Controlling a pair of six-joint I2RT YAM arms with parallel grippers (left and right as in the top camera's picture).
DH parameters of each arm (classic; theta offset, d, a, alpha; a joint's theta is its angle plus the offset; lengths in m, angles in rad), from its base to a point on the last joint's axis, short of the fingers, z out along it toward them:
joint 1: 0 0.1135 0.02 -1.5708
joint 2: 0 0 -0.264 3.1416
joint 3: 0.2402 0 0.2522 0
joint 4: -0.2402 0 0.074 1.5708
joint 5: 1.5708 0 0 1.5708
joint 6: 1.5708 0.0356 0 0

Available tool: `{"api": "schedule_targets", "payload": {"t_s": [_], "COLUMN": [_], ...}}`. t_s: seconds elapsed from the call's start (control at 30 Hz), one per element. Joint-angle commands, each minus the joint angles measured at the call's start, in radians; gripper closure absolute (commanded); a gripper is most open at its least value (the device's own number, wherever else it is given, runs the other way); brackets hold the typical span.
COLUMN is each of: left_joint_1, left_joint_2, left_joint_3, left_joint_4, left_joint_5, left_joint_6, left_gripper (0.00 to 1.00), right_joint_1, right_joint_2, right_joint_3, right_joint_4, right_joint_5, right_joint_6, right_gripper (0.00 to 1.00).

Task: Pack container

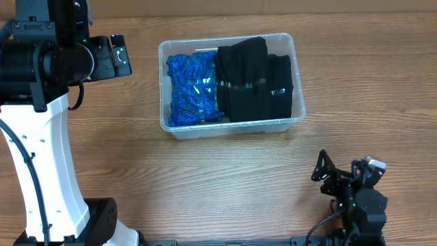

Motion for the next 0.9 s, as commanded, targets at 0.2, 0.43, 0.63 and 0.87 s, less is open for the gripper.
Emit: {"api": "schedule_targets", "payload": {"t_s": [0.2, 0.43, 0.63, 0.87], "left_joint_1": [0.004, 0.004, 0.004, -0.001], "left_joint_2": [0.002, 0.002, 0.002, -0.13], "left_joint_3": [0.0, 0.0, 0.0, -0.085], "left_joint_4": [0.002, 0.001, 0.001, 0.002], "left_joint_5": [-0.008, -0.008, -0.008, -0.009], "left_joint_6": [0.015, 0.015, 0.015, 0.016], "left_gripper": [0.0, 0.0, 0.0, 0.0], "right_joint_1": [-0.004, -0.004, -0.004, -0.004], "right_joint_2": [-0.013, -0.013, -0.013, -0.013], "right_joint_3": [-0.051, -0.051, -0.051, -0.051], "right_joint_4": [0.008, 0.008, 0.008, 0.007], "right_joint_5": [-0.009, -0.009, -0.009, -0.009], "right_joint_6": [0.014, 0.014, 0.014, 0.014], "right_gripper": [0.0, 0.0, 0.0, 0.0]}}
